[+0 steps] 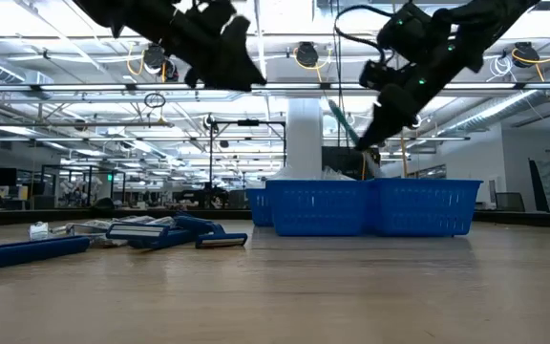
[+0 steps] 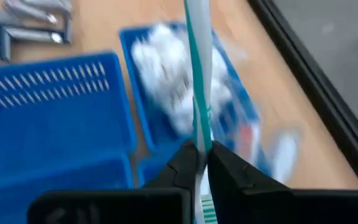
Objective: Pick & Place Travel size toiletries
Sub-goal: Put the green toothbrush into the top right blue basket, then put the silver nail cutter into the bottom left blue basket
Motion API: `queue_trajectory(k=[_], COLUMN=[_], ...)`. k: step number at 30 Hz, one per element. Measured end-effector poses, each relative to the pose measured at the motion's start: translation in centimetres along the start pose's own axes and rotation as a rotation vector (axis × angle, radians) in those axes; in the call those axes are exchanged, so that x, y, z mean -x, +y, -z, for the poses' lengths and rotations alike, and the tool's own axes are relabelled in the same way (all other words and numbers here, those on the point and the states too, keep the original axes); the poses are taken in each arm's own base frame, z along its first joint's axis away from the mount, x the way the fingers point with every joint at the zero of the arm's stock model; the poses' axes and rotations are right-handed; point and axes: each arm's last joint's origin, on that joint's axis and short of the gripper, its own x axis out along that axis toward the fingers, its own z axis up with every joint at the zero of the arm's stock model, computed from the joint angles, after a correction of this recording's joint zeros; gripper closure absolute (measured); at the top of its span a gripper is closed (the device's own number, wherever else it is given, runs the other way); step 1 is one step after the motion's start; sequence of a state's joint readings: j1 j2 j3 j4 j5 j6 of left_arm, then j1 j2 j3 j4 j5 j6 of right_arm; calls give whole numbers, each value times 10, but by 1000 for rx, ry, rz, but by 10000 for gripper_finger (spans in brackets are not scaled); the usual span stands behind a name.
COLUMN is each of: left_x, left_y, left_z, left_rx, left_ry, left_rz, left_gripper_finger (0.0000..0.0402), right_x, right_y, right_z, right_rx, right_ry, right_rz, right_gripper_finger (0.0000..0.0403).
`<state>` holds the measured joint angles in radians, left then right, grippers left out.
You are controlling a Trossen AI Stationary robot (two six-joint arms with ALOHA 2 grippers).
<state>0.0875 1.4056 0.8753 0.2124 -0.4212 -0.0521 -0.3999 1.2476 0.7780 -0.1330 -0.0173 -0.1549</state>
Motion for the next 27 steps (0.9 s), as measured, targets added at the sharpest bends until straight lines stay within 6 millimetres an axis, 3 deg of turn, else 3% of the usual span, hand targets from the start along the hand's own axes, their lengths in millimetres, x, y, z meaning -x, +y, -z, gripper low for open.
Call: queue_trajectory(k=[5,14,27], left_x=[-1,-3,-2], left_y=[4,8,8], left_z=[8,9,11], left_rx=[20,55,58], left_ry=[73,82,103], left_rz=[-52,-63,-65], left_gripper_finger=[189,210,212], right_x=[6,-1,-1], right_y=[-10,-13,-13], right_z=[19,37,37], right_rx=[-47,-96,-125], right_ry=[167,230,230], right_rz=[33,44,48], right_gripper_finger=[385,377,255])
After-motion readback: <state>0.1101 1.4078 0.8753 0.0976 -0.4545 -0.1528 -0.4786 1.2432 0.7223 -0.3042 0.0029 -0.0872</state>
